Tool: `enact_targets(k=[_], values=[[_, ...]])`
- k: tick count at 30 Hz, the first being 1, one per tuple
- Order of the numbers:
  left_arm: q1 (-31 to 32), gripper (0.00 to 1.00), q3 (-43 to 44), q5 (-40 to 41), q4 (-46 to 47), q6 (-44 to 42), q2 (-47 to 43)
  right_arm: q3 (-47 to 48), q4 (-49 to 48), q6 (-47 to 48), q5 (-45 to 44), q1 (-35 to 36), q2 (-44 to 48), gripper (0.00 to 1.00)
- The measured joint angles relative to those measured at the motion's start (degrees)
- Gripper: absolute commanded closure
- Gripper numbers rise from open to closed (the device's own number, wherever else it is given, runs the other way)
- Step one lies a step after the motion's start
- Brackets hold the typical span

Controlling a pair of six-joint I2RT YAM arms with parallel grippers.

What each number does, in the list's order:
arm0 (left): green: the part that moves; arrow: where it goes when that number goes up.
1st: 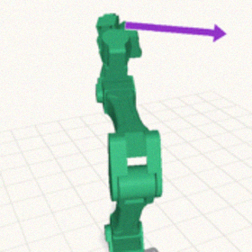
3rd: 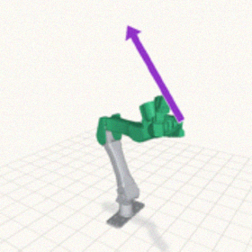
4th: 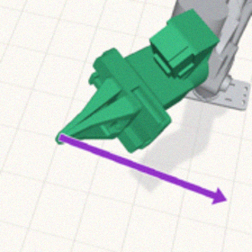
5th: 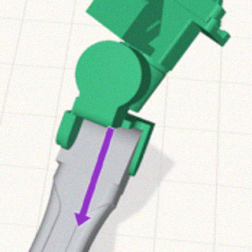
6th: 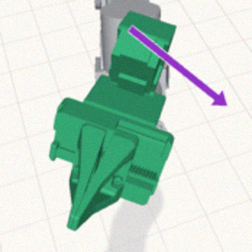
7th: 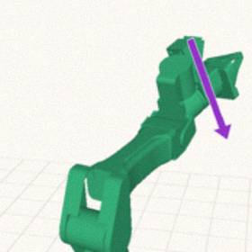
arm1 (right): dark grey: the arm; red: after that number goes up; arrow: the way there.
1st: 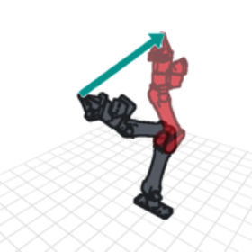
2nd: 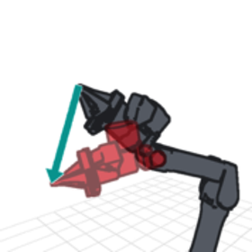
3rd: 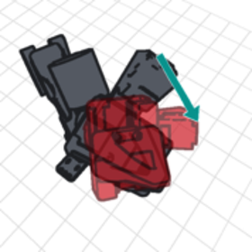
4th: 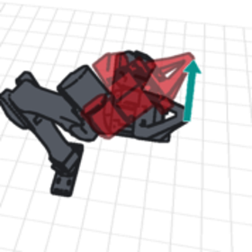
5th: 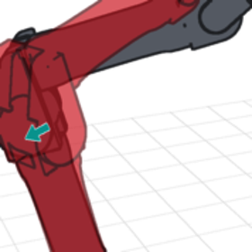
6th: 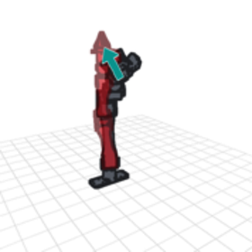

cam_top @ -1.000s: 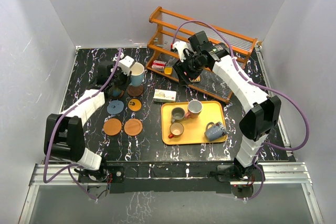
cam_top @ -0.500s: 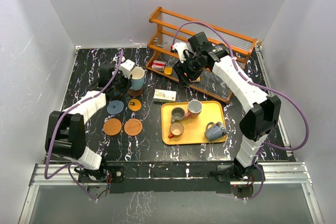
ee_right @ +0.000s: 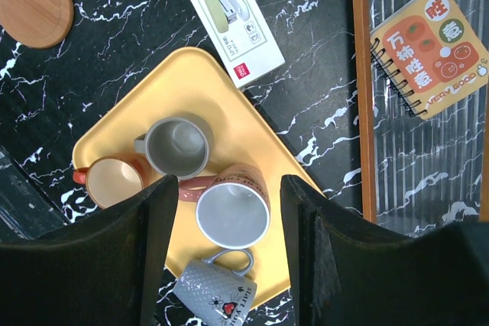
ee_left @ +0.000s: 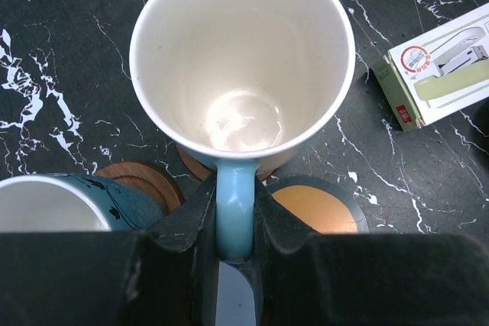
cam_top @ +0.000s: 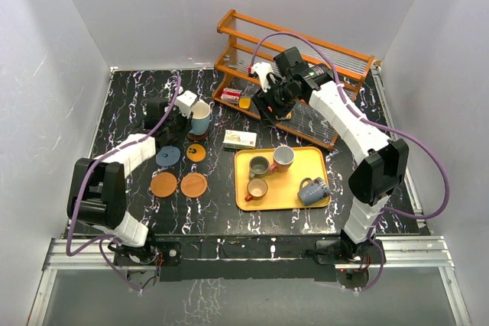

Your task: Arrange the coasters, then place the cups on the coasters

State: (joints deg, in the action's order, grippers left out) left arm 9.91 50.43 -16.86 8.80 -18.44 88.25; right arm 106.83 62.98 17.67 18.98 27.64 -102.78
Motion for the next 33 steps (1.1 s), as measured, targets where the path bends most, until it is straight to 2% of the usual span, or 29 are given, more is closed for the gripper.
enact_targets(k=[19, 33], values=[[-0.6, 1.00, -1.7, 0.5, 1.5, -1.4, 0.6, -0.8, 0.1, 0.0, 0.0, 0.0, 0.0, 0.46], [-1.2, 0.75, -1.9, 0.6, 1.8, -3.4, 0.6, -0.8, 0.1, 0.2, 0.0, 0.0, 0.0, 0.46]])
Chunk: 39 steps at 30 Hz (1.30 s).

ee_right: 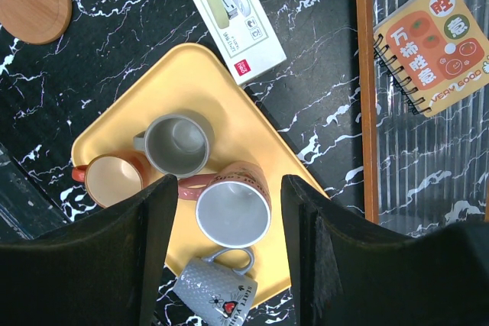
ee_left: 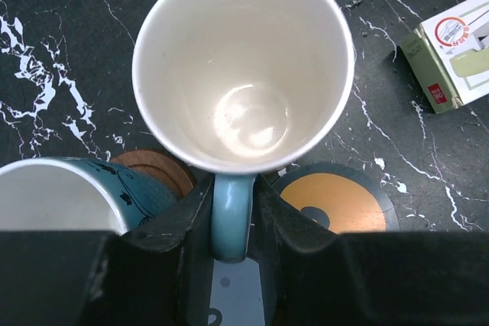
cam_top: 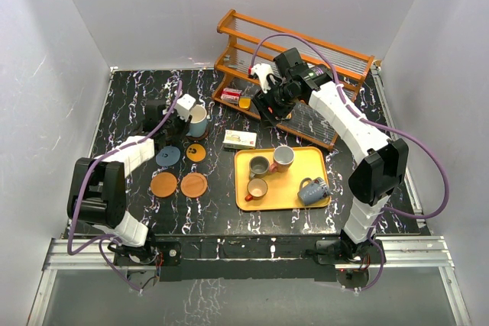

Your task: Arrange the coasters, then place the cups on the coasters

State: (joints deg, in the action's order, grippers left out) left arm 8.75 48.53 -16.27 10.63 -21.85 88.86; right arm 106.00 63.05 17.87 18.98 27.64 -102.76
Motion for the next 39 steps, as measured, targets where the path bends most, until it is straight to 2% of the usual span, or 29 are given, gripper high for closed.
enact_targets(k=[14, 21, 25, 31, 39], values=[[-0.1, 0.66, -0.7, 0.3, -0.1, -0.9, -0.5, 0.0, 0.0, 0.0, 0.0, 0.0, 0.0, 0.45], [-0.1, 0.46, -0.5, -0.8, -3.8, -0.8, -6.5, -5.8, -0.4, 0.3, -2.4, -0.1, 3.3, 0.45], [-0.1, 0.39, 0.5, -2.4, -8.2, -0.9, -11.1, -12.0, -1.7, 0.6, -4.4, -1.5, 6.9, 0.45], [-0.1, 0.31, 7.8, -6.9, -18.9, -3.7, -13.4, -21.1, -3.8, 0.9, -9.6, -5.4, 11.7, 0.45], [-0.1, 0.21, 12.3, -10.8, -30.9, -6.7, -15.0, -25.1, -5.6, 1.3, -12.8, -5.4, 9.8, 0.46]])
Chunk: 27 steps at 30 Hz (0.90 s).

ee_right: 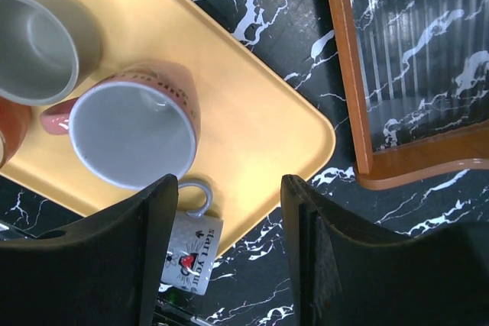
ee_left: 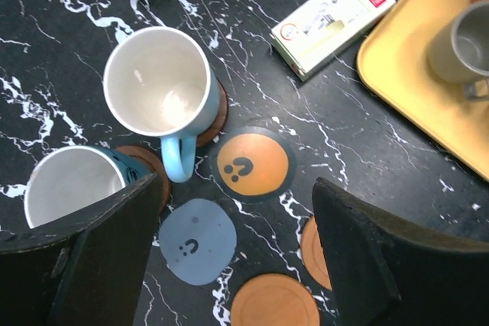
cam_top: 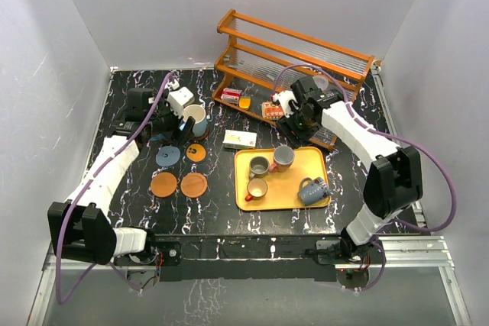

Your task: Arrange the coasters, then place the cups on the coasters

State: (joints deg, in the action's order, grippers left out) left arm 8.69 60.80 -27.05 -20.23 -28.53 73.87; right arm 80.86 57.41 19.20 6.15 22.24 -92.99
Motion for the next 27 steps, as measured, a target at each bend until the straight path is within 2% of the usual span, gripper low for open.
enact_targets(k=[6, 9, 16, 20, 27], values=[[0.0, 0.17, 0.0, -1.1, -2.9, -0.7, -1.0, 0.0, -1.0, 0.0, 1.4, 0.1, -4.5, 0.49], [0.0, 0.17, 0.0, -1.5, -3.1, -0.7, -1.0, 0.0, -1.1, 0.0, 2.2, 0.2, -6.1, 0.54], [0.1, 0.15, 0.0, -3.3, -3.2, -1.7, -1.0, 0.1, -1.5, 0.2, 4.8, 0.2, -9.6, 0.86], [0.4, 0.14, 0.0, -4.6, -3.2, -2.2, -1.0, 0.7, -1.1, 0.3, 5.9, 0.3, -10.7, 1.00], [2.4, 0.12, 1.0, -6.0, -3.8, -2.6, -0.4, 5.2, 0.9, 0.4, 4.3, 0.3, -10.9, 1.00]])
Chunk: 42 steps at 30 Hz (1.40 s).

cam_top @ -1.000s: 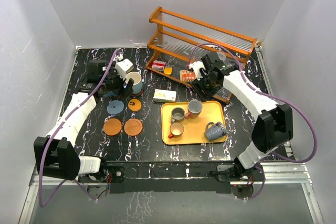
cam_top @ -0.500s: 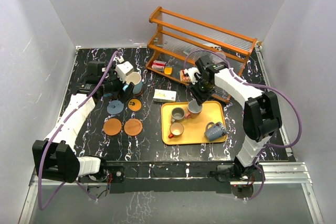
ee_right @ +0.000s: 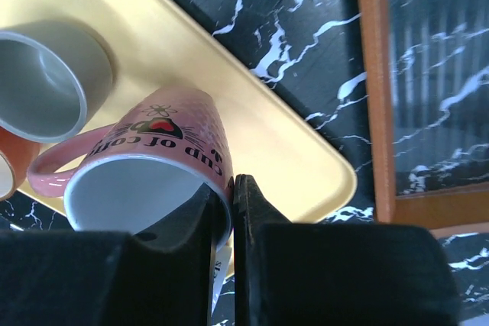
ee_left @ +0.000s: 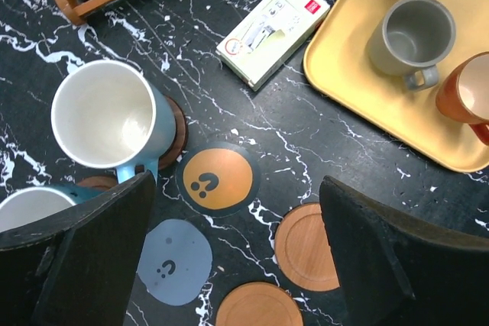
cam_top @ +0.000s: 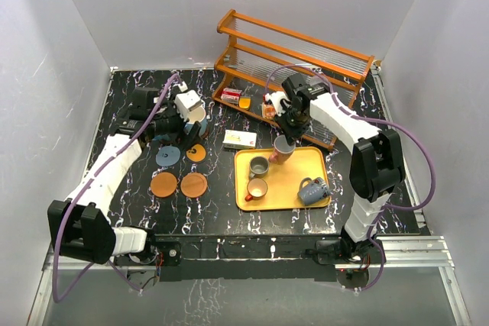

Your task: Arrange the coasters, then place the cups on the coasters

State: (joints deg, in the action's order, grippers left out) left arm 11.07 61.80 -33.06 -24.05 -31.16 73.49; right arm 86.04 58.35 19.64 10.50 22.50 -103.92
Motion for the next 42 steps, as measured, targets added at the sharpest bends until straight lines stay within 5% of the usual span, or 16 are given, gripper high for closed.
enact_targets(k=[13, 25, 42], values=[[12.7, 0.10, 8.9, 3.3, 0.5, 4.1, 7.3, 19.9, 4.8, -1.6, 0.0, 0.7, -0.8, 1.00], [22.9, 0.16, 12.7, 8.3, 4.7, 10.8, 13.6, 25.3, 7.3, -4.8, 5.5, 4.1, -5.9, 1.00], [26.2, 0.64, 13.6, 11.5, 5.5, 12.3, 17.8, 25.7, 7.6, -6.6, 8.8, 5.2, -6.1, 1.00]])
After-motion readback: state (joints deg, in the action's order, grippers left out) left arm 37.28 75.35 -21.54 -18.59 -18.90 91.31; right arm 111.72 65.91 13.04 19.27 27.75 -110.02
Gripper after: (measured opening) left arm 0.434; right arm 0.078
